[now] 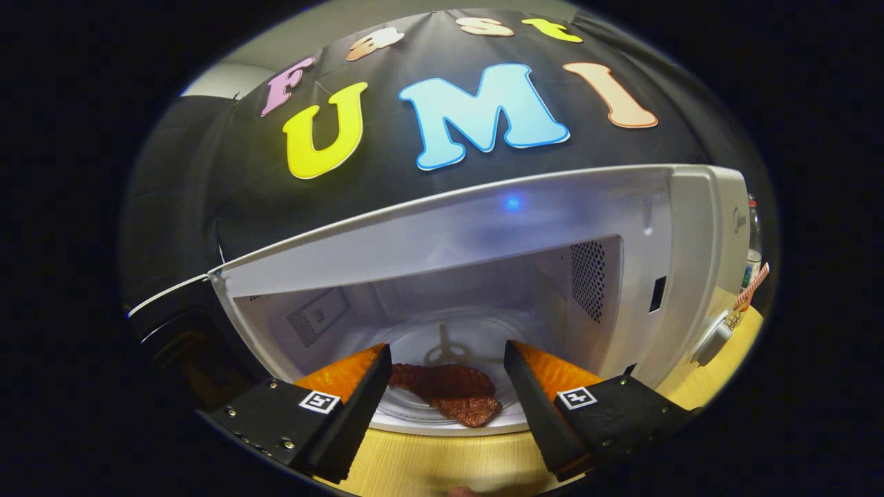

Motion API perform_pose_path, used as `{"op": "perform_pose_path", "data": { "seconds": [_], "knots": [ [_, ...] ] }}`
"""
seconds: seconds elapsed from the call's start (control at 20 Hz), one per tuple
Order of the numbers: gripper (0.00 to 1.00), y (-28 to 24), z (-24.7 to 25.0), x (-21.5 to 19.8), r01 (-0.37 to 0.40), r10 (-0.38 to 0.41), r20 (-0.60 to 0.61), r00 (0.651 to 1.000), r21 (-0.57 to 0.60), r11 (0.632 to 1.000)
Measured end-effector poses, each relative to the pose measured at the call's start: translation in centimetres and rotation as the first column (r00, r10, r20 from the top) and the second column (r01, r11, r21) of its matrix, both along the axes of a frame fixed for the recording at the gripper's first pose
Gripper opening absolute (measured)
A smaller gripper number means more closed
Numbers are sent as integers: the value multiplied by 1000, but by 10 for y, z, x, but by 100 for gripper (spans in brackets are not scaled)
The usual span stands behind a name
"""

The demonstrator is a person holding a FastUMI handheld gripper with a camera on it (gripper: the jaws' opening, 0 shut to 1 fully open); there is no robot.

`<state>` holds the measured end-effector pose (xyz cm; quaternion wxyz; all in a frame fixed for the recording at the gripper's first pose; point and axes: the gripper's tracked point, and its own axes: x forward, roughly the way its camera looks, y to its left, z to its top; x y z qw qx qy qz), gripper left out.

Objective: Open the microwave, put the food inside, and close the microwave door.

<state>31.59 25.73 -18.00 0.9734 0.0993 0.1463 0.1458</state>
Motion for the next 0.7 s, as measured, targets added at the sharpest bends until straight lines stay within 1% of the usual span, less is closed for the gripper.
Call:
{"op": "perform_pose_path", "data": {
  "seconds": [0.15, 0.3, 0.55, 0.7],
  "knots": [
    [99, -1, 25, -32, -56, 57, 20, 998, -19, 998],
    [99, -8, 61, -64, -79, 84, 82, 993, -55, 995],
    [99, -10, 117, -116, -96, 99, 133, 986, -27, 995],
    [99, 3, 141, -154, -140, 139, 148, 979, -3, 990]
  ]
}}
